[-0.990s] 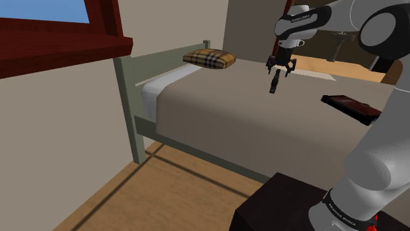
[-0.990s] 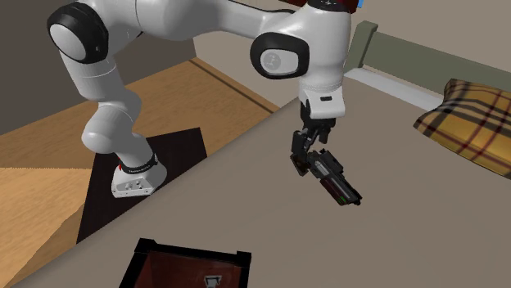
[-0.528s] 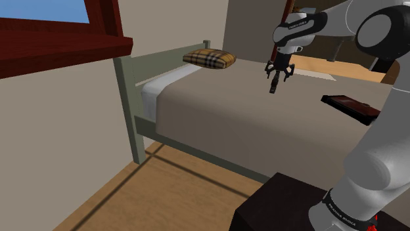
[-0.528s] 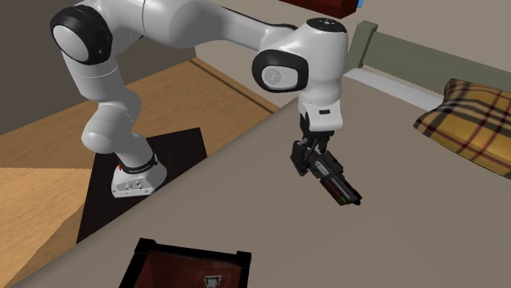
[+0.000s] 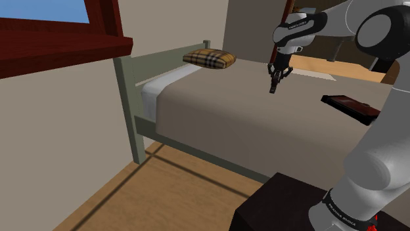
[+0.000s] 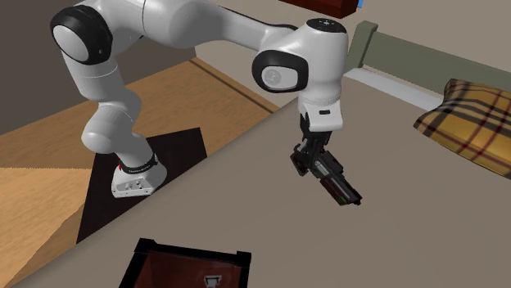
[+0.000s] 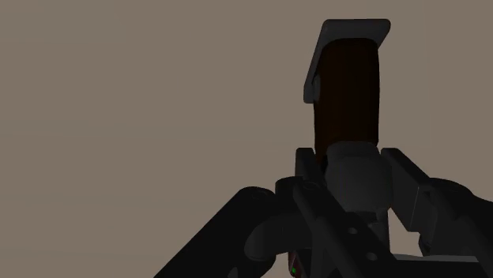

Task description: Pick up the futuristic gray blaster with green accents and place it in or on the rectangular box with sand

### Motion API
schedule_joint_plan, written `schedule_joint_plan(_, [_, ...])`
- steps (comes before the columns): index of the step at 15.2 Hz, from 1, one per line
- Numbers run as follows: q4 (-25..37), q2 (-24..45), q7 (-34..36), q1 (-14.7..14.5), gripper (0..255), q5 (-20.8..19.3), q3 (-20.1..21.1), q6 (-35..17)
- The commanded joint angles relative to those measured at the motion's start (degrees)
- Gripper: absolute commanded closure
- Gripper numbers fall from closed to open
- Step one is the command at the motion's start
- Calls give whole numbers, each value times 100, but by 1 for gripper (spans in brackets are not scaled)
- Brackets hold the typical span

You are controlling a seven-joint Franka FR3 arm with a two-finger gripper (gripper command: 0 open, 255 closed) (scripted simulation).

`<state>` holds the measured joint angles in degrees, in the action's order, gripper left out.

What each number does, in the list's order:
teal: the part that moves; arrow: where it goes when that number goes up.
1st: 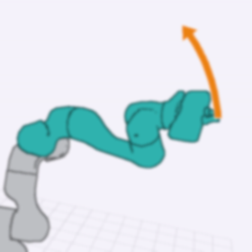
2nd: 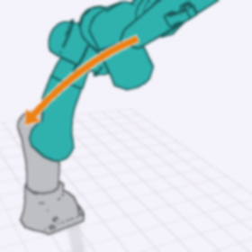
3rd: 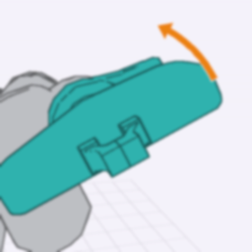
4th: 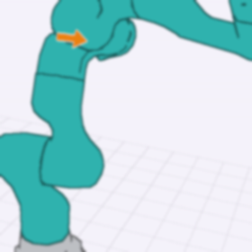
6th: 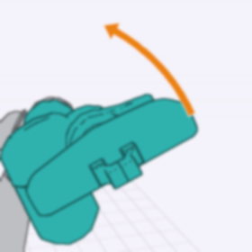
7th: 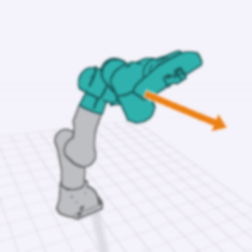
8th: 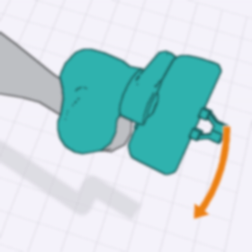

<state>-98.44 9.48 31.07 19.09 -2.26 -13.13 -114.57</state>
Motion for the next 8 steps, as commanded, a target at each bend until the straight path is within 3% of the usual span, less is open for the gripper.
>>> schedule_joint_plan(1, [0,1,0,0,255,0,0,1])
schedule_joint_plan(8, [63,-9,-3,0,255,-1,0,73])
